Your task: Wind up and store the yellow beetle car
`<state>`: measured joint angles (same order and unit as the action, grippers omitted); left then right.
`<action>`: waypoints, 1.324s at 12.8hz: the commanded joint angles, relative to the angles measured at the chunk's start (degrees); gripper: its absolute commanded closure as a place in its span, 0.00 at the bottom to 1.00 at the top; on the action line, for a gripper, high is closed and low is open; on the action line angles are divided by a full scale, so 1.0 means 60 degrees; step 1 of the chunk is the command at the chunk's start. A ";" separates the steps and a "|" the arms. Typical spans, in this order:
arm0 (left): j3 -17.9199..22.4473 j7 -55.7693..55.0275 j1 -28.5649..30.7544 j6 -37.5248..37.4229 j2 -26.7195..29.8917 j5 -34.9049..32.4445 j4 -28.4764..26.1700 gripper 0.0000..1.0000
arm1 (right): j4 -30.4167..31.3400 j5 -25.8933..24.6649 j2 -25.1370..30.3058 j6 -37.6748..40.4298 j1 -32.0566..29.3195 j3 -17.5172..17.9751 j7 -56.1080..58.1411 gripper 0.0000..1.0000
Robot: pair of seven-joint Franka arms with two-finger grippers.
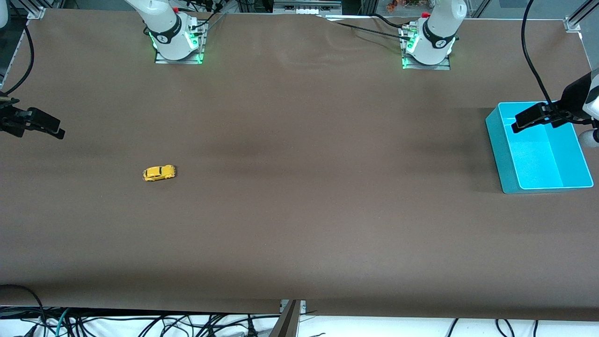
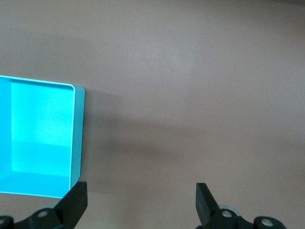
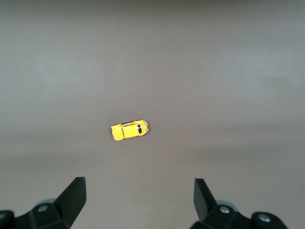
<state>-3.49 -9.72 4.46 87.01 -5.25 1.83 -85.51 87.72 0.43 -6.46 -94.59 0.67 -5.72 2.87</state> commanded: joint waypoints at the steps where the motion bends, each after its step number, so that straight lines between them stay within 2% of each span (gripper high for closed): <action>1: -0.0092 0.0214 0.0033 -0.0146 0.0083 -0.0246 0.0057 0.00 | -0.0015 -0.0086 -0.0007 0.0018 -0.0155 0.0118 0.0005 0.00; 9: -0.0092 0.0214 0.0033 -0.0160 0.0083 -0.0246 0.0057 0.00 | 0.0000 -0.0085 -0.0402 0.0076 -0.0009 0.0147 -0.0054 0.00; 11: -0.0092 0.0214 0.0033 -0.0160 0.0083 -0.0246 0.0057 0.00 | 0.0043 -0.0115 -0.0461 0.0498 0.0050 0.0177 0.0019 0.00; 15: -0.0092 0.0214 0.0019 -0.0160 0.0069 -0.0246 0.0057 0.00 | 0.0218 -0.0144 -0.0900 0.0662 0.0401 0.0220 0.3105 0.01; 17: -0.0092 0.0214 0.0019 -0.0160 0.0069 -0.0246 0.0057 0.00 | 0.0627 -0.0144 -0.0973 0.0400 0.0518 0.0220 0.4304 0.01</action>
<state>-3.72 -9.72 4.45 86.80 -5.24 1.83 -85.51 89.25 0.36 -12.37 -91.23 3.01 -4.45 21.96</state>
